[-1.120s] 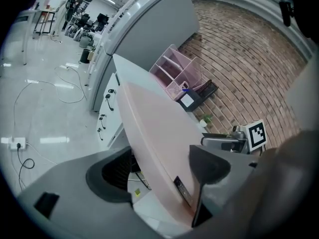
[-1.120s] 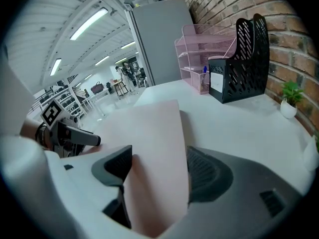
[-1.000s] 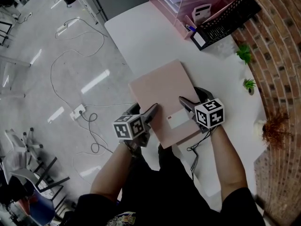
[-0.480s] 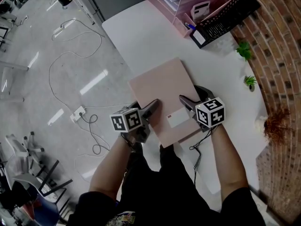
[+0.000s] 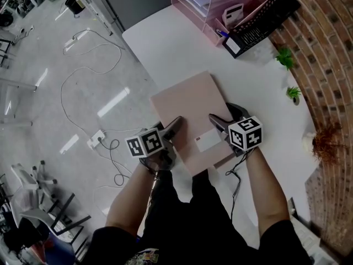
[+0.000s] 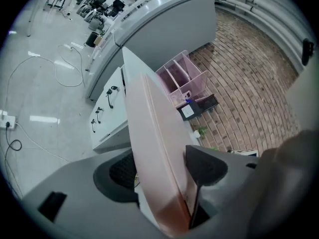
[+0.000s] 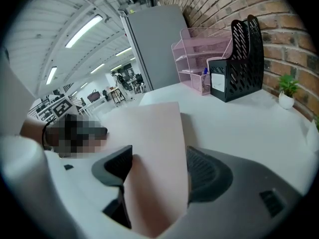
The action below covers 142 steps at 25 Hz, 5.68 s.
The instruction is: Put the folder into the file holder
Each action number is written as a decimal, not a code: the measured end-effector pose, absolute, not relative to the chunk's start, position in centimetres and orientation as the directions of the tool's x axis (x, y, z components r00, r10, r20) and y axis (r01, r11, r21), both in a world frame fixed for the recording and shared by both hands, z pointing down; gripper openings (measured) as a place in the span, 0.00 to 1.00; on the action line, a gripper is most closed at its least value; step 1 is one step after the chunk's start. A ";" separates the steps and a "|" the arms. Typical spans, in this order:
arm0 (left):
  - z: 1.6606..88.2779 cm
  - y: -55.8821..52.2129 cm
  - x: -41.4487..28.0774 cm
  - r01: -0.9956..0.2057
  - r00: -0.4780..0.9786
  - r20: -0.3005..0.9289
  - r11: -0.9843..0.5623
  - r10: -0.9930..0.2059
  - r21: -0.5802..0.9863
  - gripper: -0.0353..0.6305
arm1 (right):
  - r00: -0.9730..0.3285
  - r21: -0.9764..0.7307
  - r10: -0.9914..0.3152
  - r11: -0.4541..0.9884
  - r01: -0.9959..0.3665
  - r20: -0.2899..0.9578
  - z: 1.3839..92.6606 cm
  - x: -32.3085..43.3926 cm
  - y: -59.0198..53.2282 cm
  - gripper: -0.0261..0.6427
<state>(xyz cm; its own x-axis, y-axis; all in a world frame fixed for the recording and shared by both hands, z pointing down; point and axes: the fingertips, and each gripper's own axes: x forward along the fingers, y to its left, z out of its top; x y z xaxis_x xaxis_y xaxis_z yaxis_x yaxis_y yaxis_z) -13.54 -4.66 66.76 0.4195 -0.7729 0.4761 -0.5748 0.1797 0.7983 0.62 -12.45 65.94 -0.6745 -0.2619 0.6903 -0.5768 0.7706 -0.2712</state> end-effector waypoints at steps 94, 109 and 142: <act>21.2 -14.6 -6.4 -0.914 0.381 -0.366 -0.407 -0.849 -0.007 0.27 | -0.565 -0.200 -0.823 0.545 -0.814 0.059 32.9 12.5 -15.4 0.04; 22.3 -24.6 -6.6 -0.860 0.473 -0.373 -0.511 -0.798 0.004 0.27 | -0.463 -0.219 -0.882 0.437 -0.872 0.086 34.4 12.0 -22.0 0.04; 28.8 -41.8 -2.1 -0.763 0.590 -0.377 -0.646 -0.714 0.030 0.28 | -0.251 -0.290 -0.946 0.186 -0.939 0.207 40.3 12.8 -33.3 0.04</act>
<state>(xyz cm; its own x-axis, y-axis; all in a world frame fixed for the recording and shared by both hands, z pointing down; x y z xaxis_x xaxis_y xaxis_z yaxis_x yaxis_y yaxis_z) -2.10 -41.81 28.80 0.5897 -0.7144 -0.3767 -0.7632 -0.6455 0.0296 12.75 -33.30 40.32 -0.2510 -0.9457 0.2067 -0.9389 0.1859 -0.2898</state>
